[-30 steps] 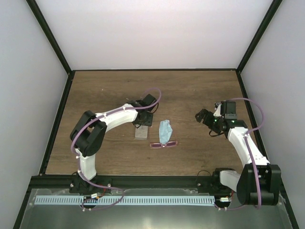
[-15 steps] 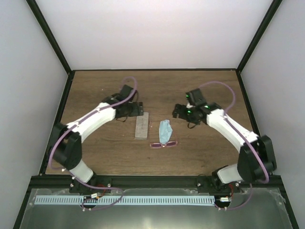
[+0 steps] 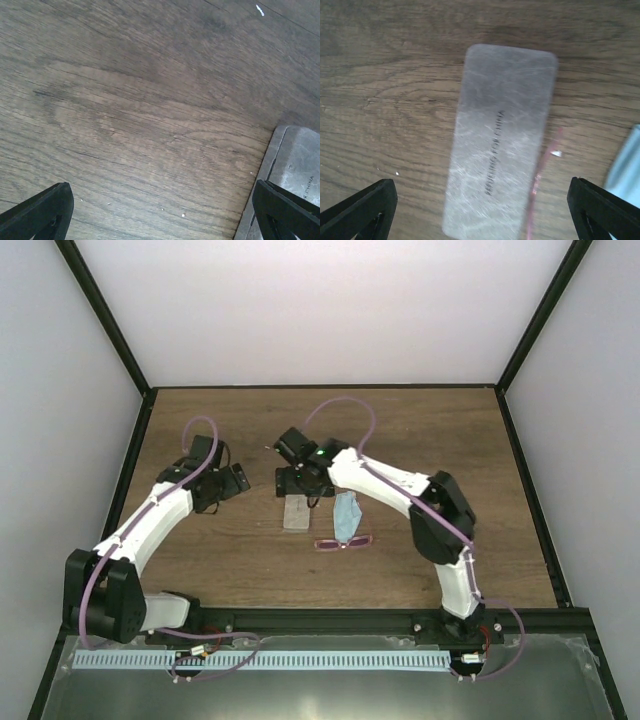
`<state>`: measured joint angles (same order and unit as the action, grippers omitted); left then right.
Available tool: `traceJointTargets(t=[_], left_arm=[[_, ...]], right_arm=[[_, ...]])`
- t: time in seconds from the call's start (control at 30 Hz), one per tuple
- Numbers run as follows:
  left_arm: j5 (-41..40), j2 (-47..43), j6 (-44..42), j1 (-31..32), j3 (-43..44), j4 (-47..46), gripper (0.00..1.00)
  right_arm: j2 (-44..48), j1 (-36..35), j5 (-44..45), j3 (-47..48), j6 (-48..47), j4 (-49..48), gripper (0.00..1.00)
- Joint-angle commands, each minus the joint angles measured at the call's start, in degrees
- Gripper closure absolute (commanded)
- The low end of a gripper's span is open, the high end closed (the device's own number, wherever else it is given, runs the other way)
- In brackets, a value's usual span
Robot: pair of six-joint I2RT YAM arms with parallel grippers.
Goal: Organize the sunglasses
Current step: Pick up the sunglasses case from the center of the board.
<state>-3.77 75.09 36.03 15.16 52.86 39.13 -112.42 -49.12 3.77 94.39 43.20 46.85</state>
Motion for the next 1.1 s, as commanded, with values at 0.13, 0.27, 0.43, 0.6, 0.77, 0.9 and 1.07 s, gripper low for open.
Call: traceJointTargets(t=[0.13, 0.27, 0.43, 0.6, 0.77, 0.9, 1.07], left_arm=[[1.5, -1.2, -1.0, -1.3, -0.9, 0.2, 0.0], [1.1, -2.1, -1.7, -1.5, -2.2, -0.1, 0.0], [1.9, -1.6, -3.0, -1.7, -2.3, -0.4, 0.0], [2.2, -1.0, -4.3, -1.8, -2.6, -1.0, 0.0], [2.6, 0.3, -5.2, -2.0, -2.4, -1.8, 0.0], [2.7, 1.2, -5.9, -2.1, -2.0, -2.0, 0.0], [3.2, 1.9, -6.2, -2.3, -2.1, -2.4, 0.0]], right_arm=[[-8.3, -1.1, 3.8, 8.4, 1.8, 5.9, 0.05], [-10.3, -1.0, 2.6, 8.4, 1.8, 5.4, 0.05], [-11.8, -1.1, 1.5, 8.7, 2.3, 4.7, 0.05], [-12.6, -1.1, 1.0, 10.4, 2.8, 4.6, 0.06], [-15.0, -1.1, 0.7, 13.1, 2.7, 5.9, 0.06], [-15.1, -1.1, 0.8, 14.0, 2.5, 5.8, 0.06], [-16.3, -1.1, 0.9, 14.2, 2.2, 6.3, 0.06]])
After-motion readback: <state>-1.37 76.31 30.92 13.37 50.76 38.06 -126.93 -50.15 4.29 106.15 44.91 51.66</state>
